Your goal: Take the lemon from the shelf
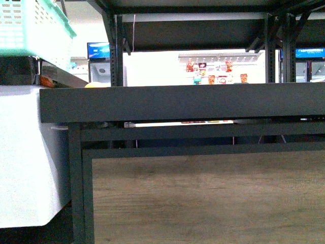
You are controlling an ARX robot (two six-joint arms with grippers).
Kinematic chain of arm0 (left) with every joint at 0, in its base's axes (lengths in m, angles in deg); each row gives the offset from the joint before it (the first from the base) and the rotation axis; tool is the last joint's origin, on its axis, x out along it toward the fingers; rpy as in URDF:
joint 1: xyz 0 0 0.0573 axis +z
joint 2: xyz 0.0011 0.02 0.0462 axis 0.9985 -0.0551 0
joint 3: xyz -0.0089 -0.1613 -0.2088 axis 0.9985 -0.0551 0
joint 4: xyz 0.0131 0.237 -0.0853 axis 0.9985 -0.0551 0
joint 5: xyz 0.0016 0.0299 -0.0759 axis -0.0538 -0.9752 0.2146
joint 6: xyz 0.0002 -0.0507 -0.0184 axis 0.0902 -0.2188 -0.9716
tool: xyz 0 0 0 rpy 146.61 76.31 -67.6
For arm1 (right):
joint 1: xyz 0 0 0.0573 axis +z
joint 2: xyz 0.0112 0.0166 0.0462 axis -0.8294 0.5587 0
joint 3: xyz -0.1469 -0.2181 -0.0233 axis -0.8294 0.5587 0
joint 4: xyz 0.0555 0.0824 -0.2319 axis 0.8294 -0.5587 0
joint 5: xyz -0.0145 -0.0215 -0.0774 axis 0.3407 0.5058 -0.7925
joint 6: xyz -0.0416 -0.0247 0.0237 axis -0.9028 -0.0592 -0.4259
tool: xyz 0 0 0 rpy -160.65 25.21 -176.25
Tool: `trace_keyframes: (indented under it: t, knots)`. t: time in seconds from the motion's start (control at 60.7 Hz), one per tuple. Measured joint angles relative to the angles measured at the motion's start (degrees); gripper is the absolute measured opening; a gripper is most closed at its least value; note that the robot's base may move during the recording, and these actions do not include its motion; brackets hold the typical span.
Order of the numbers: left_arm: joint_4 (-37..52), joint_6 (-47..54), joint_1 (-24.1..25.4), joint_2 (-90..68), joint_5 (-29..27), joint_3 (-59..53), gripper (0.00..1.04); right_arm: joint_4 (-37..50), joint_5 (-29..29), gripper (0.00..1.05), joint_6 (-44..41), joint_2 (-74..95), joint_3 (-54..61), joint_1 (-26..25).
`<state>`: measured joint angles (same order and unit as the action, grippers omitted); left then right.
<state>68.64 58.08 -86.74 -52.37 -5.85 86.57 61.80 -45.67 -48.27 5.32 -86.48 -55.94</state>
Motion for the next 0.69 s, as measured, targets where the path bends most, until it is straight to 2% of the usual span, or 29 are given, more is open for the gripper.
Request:
trace_keyframes:
  t: [0.692]
  knots:
    - [0.00, 0.00, 0.00, 0.00, -0.02, 0.00, 0.97, 0.00, 0.00, 0.97, 0.00, 0.00, 0.00, 0.00]
